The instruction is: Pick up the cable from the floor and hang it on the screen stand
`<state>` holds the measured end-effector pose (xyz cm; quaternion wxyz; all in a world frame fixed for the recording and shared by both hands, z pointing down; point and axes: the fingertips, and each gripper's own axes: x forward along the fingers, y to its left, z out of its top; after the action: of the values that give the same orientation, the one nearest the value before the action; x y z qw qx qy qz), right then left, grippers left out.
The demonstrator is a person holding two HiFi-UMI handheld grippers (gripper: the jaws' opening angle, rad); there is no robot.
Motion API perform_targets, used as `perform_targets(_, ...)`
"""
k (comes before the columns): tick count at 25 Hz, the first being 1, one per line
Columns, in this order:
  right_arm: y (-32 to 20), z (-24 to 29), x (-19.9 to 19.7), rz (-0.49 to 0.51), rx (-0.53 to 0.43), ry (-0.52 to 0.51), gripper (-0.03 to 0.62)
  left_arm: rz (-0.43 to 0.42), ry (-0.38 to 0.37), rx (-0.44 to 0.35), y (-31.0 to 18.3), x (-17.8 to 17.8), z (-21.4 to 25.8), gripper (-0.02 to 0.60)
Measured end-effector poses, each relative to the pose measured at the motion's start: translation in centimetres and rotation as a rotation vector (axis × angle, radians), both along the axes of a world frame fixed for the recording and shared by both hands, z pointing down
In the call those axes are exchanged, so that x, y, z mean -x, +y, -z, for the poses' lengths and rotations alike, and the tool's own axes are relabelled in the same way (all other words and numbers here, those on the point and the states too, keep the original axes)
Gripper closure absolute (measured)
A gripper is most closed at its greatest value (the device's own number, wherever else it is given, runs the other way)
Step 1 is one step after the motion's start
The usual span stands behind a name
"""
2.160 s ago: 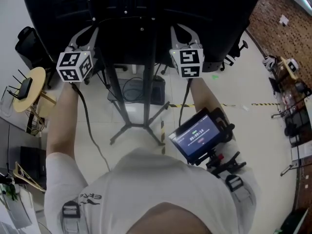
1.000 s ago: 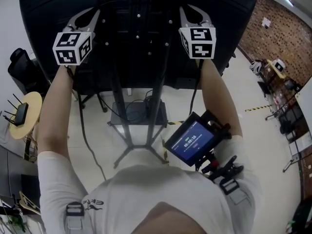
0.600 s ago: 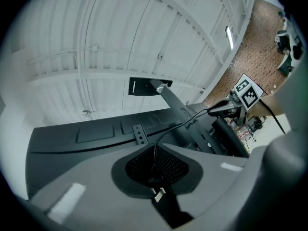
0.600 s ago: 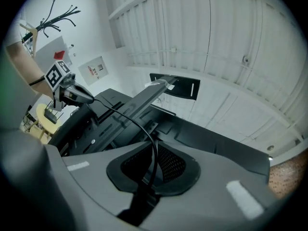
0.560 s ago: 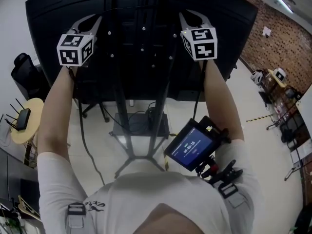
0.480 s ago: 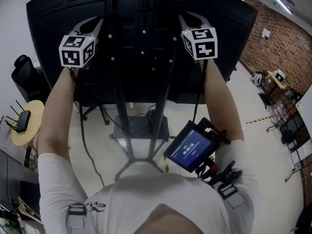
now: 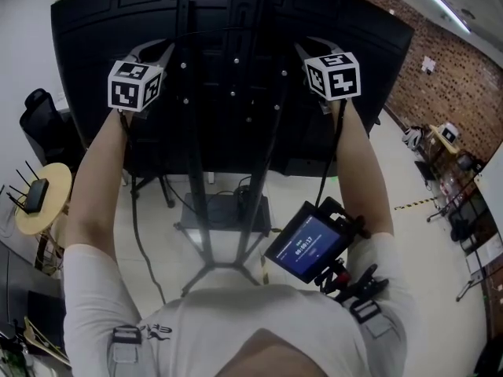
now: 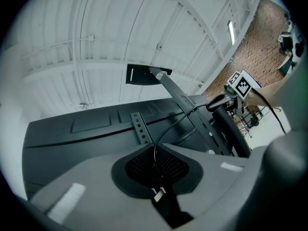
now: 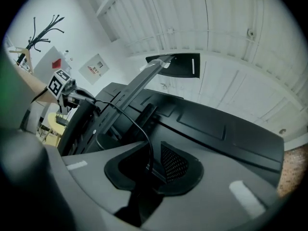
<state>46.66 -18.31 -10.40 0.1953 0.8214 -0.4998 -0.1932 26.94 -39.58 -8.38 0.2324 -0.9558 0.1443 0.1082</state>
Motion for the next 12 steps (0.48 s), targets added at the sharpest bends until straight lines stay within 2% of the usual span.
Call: perform_targets(12, 1.0, -3.3, 0.8, -0.085, 0.152, 0.193, 0.500, -0.011, -0.002, 0.013, 0.0, 0.3, -2.0, 0.555)
